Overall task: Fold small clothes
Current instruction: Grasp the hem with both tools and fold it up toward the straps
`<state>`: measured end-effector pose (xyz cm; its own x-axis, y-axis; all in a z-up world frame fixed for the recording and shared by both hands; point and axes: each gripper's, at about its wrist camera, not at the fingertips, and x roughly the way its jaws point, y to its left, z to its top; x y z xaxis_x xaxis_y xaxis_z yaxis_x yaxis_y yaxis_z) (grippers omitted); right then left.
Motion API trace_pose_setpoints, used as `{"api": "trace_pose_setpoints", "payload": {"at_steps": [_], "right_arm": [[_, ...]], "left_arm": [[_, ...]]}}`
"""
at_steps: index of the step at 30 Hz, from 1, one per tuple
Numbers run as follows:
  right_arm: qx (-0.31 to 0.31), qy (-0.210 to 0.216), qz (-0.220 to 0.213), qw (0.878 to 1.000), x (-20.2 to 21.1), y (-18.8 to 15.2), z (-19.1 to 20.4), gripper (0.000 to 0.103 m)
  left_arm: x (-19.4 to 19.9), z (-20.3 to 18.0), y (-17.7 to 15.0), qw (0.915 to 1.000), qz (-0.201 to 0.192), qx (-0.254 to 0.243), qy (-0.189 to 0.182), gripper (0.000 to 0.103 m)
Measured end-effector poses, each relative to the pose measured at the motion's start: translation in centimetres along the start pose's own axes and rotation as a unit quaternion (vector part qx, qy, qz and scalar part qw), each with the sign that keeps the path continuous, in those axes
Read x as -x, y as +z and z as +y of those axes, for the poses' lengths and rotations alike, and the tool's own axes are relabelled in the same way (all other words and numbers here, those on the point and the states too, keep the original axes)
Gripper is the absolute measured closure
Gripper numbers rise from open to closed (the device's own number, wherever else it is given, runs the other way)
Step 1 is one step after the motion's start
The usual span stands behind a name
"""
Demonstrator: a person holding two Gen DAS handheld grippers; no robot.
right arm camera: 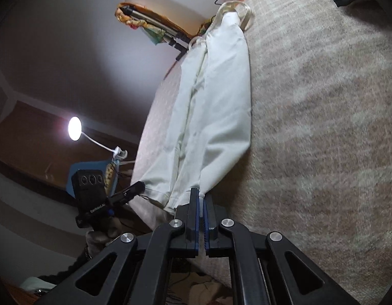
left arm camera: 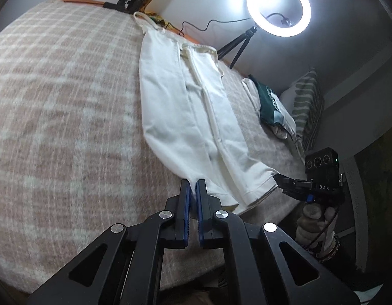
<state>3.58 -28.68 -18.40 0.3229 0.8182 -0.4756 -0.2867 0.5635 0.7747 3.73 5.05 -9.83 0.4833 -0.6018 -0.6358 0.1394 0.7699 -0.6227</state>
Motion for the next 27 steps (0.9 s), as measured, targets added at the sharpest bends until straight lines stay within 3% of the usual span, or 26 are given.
{"api": "trace_pose_setpoints", "payload": {"at_steps": [12,27], "right_arm": [[0.03,-0.023,-0.052,0.998,-0.5,5.6,3.0,0.103],[0.034,-0.073,-0.054,0.995,-3.6,11.4,1.6,0.103]], "left_arm": [[-1.0,-1.9,6.0,0.9961,-0.039,-0.061,0.05,0.099],[-4.3,0.0,9.4,0.994,-0.032,-0.06,0.086,0.099]]}}
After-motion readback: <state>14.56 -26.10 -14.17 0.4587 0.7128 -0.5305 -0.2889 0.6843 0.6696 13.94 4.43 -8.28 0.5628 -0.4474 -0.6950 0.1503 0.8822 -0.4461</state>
